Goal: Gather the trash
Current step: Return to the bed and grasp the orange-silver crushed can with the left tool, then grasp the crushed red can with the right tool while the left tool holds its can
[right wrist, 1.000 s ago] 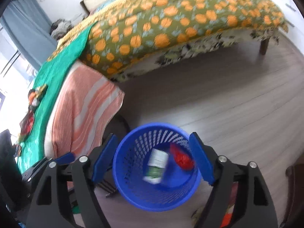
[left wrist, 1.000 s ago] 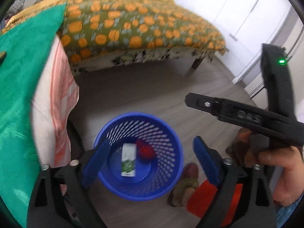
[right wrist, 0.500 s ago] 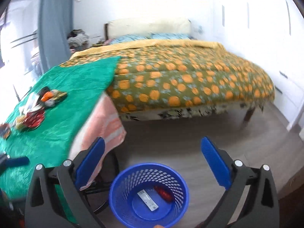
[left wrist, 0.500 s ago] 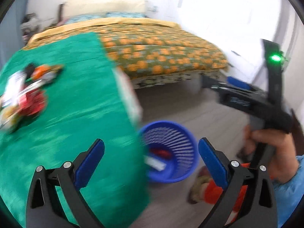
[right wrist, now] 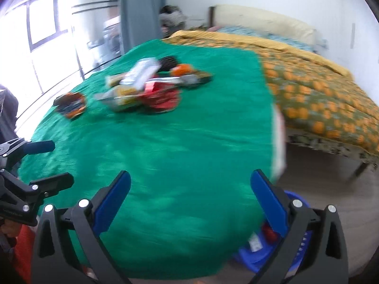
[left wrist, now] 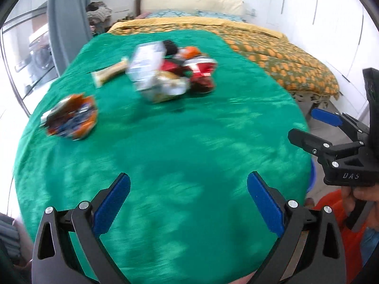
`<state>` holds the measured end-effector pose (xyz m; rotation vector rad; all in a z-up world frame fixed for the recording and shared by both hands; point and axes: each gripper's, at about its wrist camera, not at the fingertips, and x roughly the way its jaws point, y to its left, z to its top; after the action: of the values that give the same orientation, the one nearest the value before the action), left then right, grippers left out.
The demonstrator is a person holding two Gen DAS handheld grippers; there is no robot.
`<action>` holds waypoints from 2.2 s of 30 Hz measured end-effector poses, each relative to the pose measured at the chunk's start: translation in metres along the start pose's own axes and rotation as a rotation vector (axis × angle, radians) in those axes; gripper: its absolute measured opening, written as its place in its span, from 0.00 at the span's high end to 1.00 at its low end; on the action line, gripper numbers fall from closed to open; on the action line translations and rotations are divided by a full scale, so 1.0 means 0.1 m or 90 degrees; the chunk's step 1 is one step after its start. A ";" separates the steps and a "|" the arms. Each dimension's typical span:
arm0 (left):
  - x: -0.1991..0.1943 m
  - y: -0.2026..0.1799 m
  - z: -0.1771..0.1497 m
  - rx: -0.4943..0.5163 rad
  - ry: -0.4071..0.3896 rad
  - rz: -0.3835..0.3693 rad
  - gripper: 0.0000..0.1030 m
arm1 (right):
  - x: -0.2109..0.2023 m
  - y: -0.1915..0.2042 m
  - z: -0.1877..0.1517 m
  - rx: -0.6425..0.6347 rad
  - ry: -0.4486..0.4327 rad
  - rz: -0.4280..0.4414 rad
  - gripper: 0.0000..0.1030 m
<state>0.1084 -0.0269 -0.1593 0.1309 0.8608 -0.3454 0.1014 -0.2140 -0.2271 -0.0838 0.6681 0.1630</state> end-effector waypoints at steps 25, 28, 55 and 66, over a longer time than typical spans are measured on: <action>0.68 1.69 0.58 0.089 0.051 -0.016 0.05 | 0.83 0.82 0.24 -0.059 0.106 0.042 0.04; 0.77 1.64 0.61 0.115 0.059 -0.026 0.05 | 0.83 0.82 0.24 -0.059 0.104 0.041 0.04; 0.44 0.90 0.24 -0.019 0.032 0.021 0.24 | 0.61 0.24 0.31 0.078 0.066 0.051 0.04; 0.46 0.89 0.23 -0.027 0.024 0.045 0.17 | 1.08 0.29 1.17 0.057 0.056 -0.010 0.05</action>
<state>0.1835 0.0399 -0.1817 0.1291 0.8983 -0.2597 0.2510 -0.1572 -0.2039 -0.0103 0.7619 0.1151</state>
